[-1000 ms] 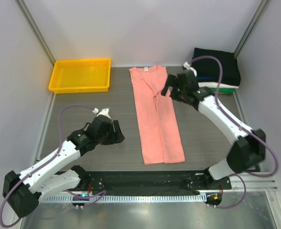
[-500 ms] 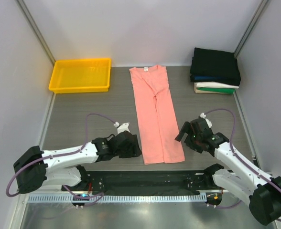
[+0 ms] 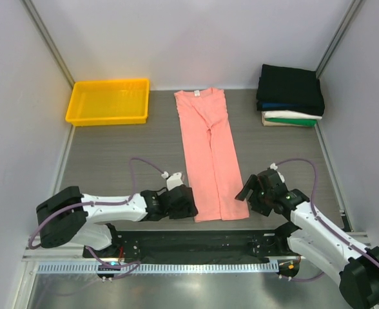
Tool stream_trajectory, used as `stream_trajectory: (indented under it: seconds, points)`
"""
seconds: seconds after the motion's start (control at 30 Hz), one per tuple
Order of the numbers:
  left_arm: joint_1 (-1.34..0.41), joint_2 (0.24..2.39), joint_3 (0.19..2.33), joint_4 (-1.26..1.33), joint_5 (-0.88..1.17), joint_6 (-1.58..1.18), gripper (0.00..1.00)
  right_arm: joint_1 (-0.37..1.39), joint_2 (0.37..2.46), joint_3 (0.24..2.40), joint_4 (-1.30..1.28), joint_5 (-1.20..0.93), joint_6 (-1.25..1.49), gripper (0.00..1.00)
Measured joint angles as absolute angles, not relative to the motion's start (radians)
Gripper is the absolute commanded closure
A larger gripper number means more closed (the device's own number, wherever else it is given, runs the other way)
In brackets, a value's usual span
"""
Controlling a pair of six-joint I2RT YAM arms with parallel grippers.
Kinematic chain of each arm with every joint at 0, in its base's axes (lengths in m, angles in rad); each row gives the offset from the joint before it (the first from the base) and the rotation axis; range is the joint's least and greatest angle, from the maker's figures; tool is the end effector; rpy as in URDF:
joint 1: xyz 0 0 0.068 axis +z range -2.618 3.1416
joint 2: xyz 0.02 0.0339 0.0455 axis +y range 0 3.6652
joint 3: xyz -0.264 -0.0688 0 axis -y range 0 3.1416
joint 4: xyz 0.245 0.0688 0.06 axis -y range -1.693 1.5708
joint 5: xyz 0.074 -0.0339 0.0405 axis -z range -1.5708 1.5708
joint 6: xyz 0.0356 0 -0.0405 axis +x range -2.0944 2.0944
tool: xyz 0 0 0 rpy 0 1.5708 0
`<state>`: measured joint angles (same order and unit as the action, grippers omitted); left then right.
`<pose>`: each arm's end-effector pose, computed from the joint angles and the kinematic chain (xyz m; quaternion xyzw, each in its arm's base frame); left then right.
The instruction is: Fold and stack the t-shirts
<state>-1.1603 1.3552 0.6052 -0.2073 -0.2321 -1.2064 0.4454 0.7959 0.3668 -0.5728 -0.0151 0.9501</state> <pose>0.1058 -0.2225 0.1595 -0.0568 0.9459 -0.2360 0.2155 0.1280 0.0617 0.1624 0.2376 0.9299 0.1859 0.2104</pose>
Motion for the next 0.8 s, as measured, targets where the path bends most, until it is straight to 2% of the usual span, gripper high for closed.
stream_trajectory:
  seconds: [0.33,0.43,0.53,0.57,0.6,0.63,0.67,0.8]
  points:
    - [-1.21,1.383,0.606,-0.168,-0.252,-1.259,0.46,0.523,0.646,0.324,-0.672,-0.023,1.008,0.47]
    - [-1.212,1.399,0.611,-0.154,-0.255,-1.272,0.52,0.535,0.646,0.309,-0.683,-0.02,1.02,0.6]
    - [-1.217,1.422,0.622,-0.145,-0.257,-1.277,0.65,0.546,0.648,0.297,-0.685,-0.017,1.026,0.77]
    - [-1.22,1.429,0.623,-0.142,-0.258,-1.281,0.74,0.549,0.648,0.296,-0.688,-0.017,1.029,0.81]
    - [-1.222,1.433,0.624,-0.138,-0.259,-1.283,0.79,0.55,0.648,0.296,-0.688,-0.017,1.032,0.84]
    - [-1.224,1.439,0.625,-0.138,-0.261,-1.283,0.85,0.551,0.648,0.295,-0.688,-0.016,1.032,0.93]
    - [-1.225,1.443,0.625,-0.138,-0.262,-1.282,0.92,0.552,0.648,0.295,-0.689,-0.016,1.03,0.96]
    - [-1.229,1.444,0.625,-0.137,-0.266,-1.28,1.0,0.557,0.648,0.295,-0.69,-0.014,1.033,0.99]
